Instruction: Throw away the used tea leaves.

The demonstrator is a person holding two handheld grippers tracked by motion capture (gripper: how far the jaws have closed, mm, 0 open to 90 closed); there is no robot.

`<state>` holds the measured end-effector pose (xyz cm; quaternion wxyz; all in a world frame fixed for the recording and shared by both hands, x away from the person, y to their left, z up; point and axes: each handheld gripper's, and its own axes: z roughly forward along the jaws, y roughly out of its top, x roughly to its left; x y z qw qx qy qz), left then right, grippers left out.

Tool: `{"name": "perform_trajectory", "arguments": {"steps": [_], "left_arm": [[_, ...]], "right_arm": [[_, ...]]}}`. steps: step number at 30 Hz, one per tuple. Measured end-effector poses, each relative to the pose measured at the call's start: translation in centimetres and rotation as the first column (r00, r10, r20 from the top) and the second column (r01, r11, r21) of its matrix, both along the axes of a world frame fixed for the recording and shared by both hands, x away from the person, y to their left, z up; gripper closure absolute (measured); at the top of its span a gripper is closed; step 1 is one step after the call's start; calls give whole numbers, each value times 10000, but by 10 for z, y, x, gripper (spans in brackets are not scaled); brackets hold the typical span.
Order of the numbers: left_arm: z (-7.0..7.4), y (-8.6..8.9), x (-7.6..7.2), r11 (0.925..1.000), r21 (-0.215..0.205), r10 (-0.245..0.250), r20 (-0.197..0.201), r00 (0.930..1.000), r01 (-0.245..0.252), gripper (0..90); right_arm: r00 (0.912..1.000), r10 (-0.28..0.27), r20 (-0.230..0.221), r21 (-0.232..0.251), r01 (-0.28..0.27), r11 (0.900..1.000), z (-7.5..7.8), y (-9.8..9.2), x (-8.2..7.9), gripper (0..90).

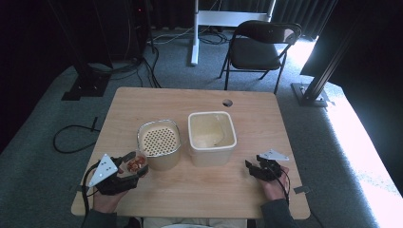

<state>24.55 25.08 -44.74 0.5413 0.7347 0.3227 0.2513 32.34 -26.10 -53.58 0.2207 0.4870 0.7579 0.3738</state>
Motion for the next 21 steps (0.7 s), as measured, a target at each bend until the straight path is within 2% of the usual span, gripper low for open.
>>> {"name": "perform_trajectory", "arguments": {"steps": [10,18,21], "left_arm": [[8,16,11,9991,-64,430,60,9991,-430,333],[17,29,22,9980,-82,628,114,9980,-627,333],[20,34,27,9974,-130,706,137,9974,-705,332]], "right_arm": [[9999,-96,-125,29,97,9999,-2,-1,2,410],[9996,-125,-245,-226,120,9997,-6,0,4,408],[9994,-74,-348,-8,74,10000,-6,-1,6,408]]}}
